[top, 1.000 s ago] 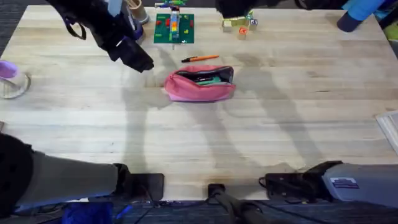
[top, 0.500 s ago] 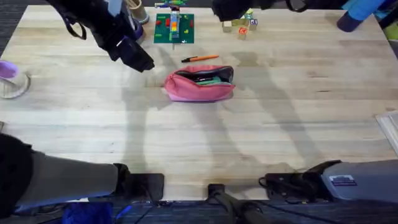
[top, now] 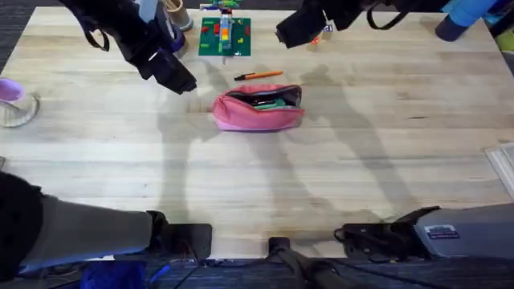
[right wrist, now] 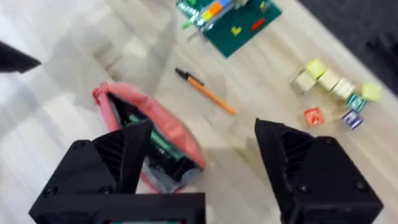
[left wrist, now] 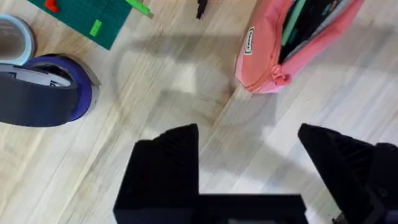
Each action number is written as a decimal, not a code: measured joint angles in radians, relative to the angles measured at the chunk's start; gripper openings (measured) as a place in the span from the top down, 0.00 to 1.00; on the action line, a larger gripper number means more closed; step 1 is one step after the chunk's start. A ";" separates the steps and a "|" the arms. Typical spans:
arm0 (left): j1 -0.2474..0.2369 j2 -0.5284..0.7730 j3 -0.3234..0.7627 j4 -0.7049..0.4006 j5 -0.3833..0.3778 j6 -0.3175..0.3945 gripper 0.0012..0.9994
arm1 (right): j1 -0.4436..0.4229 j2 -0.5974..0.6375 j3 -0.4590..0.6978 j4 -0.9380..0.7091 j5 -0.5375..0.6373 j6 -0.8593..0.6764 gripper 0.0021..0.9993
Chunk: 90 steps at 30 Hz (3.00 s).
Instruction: Unzip the bag, pick up the pens from the table one at a time and place them inside, then zip the bag closed.
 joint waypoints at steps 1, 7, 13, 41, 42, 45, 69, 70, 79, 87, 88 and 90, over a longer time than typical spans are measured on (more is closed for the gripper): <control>0.000 0.000 0.000 0.000 -0.003 0.000 0.01 | 0.000 0.000 0.000 -0.009 0.000 0.006 0.00; 0.000 0.000 0.000 0.000 -0.012 0.000 0.01 | 0.000 0.000 0.000 -0.047 0.000 0.032 0.00; 0.000 0.000 0.000 0.000 -0.012 0.000 0.01 | 0.000 0.014 0.000 -0.024 0.000 0.035 0.00; 0.000 0.000 0.000 0.000 -0.014 0.000 0.01 | -0.042 0.088 0.000 0.073 0.058 -0.008 0.00; 0.000 0.000 0.000 0.000 -0.014 0.000 0.01 | -0.047 0.088 0.000 0.073 0.060 -0.011 0.00; 0.000 0.000 0.000 0.000 -0.015 0.000 0.01 | -0.059 0.098 0.000 0.080 0.062 -0.023 0.00; 0.000 0.000 0.000 0.000 -0.014 0.000 0.01 | -0.061 0.373 0.000 0.158 0.013 -0.361 0.02; 0.000 0.000 0.000 0.000 -0.015 0.000 0.01 | -0.061 0.382 0.000 0.165 0.006 -0.373 0.01; 0.000 0.000 0.000 0.000 -0.015 0.000 0.01 | -0.061 0.473 0.000 0.198 -0.069 -0.419 0.00; 0.000 0.000 0.000 0.000 -0.015 0.000 0.01 | -0.058 0.537 0.000 0.199 -0.117 -0.419 0.03; 0.000 0.000 0.000 0.000 -0.015 0.000 0.01 | -0.058 0.544 0.000 0.199 -0.121 -0.419 0.04; 0.000 0.000 0.000 0.000 -0.015 0.000 0.01 | -0.058 0.559 0.000 0.202 -0.129 -0.418 0.06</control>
